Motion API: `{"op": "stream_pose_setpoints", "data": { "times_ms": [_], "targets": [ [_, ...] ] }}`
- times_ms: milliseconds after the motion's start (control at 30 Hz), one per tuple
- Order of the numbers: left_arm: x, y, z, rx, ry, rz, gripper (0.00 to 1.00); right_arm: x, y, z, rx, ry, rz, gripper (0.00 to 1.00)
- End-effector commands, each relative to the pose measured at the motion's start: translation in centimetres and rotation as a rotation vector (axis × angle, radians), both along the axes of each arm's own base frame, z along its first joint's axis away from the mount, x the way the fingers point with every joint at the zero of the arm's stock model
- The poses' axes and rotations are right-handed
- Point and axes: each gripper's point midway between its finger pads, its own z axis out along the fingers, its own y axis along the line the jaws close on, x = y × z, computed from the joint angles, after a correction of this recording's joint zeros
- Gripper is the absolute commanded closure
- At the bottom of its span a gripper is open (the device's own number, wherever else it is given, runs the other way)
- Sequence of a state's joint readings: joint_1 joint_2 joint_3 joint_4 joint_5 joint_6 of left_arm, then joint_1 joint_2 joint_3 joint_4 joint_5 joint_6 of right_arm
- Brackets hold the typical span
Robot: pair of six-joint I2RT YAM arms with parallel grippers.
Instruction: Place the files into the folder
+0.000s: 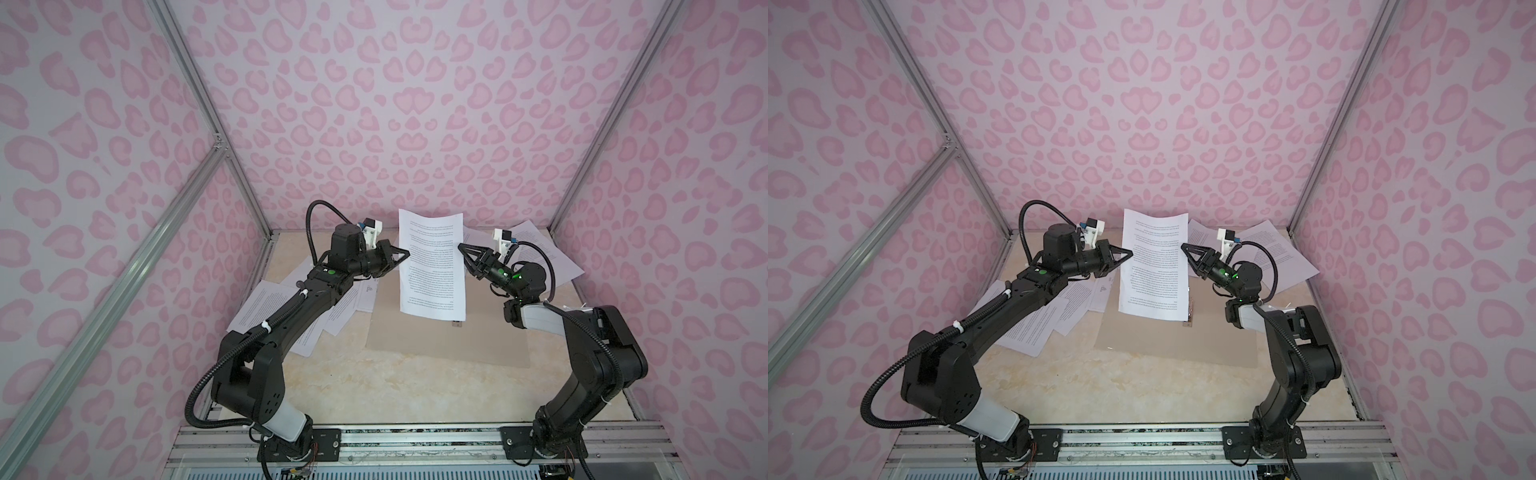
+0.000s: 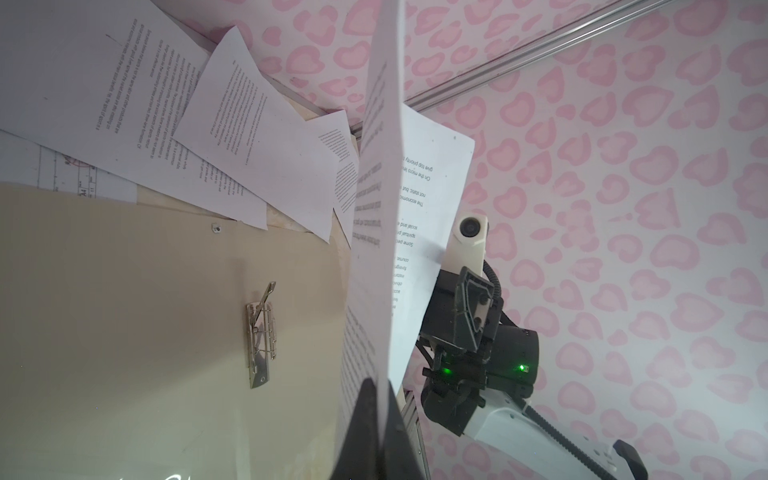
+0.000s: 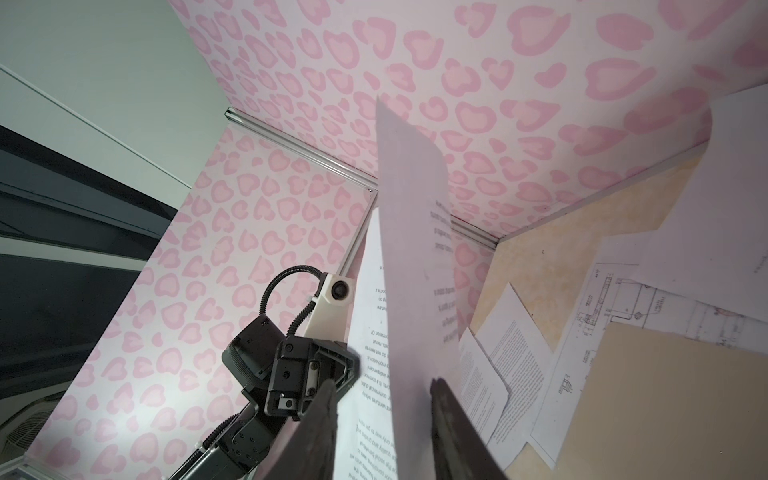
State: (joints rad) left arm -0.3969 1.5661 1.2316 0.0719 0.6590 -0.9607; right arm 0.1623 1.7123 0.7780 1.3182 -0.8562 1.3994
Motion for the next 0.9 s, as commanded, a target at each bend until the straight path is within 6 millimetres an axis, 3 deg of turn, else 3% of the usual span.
{"op": "stream_pose_setpoints", "data": {
  "times_ms": [0,167,300,333,367,433,467,600,767,867],
  "targets": [
    [-0.4,0.1,2.2,-0.063,-0.066,-0.018,0.96,0.0,0.6,-1.2,-0.076,0.003,-0.005,0.67],
    [-0.9,0.7,3.0,-0.088,-0.084,-0.014,0.96,-0.2,1.6,-2.4,-0.167,0.017,-0.003,0.77],
    [-0.8,1.7,3.2,-0.09,-0.098,-0.002,0.95,-0.5,2.3,-2.9,-0.206,0.025,0.013,0.98],
    [-0.8,2.0,3.0,-0.083,-0.101,0.002,0.89,-0.5,2.3,-2.8,-0.209,0.023,0.016,1.0],
    [-0.7,2.7,2.7,-0.061,-0.116,0.014,0.72,-0.6,2.4,-2.9,-0.217,0.022,0.02,1.0],
    [-0.2,5.2,0.1,0.069,-0.099,0.102,0.2,-0.5,2.2,-3.2,-0.253,0.029,0.011,1.0],
    [-0.1,7.2,-2.1,0.167,-0.067,0.172,0.02,-0.3,2.1,-3.5,-0.284,0.035,0.0,1.0],
    [-2.0,11.2,-9.7,0.458,0.067,0.232,0.02,0.8,2.6,-4.4,-0.393,0.04,-0.019,1.0],
    [-5.2,11.4,-18.1,0.532,0.277,0.133,0.02,3.3,3.2,-6.4,-0.504,0.04,-0.06,1.0],
    [-6.1,11.1,-20.9,0.553,0.346,0.102,0.02,4.9,3.1,-8.2,-0.578,0.042,-0.082,1.0]
  ]
}}
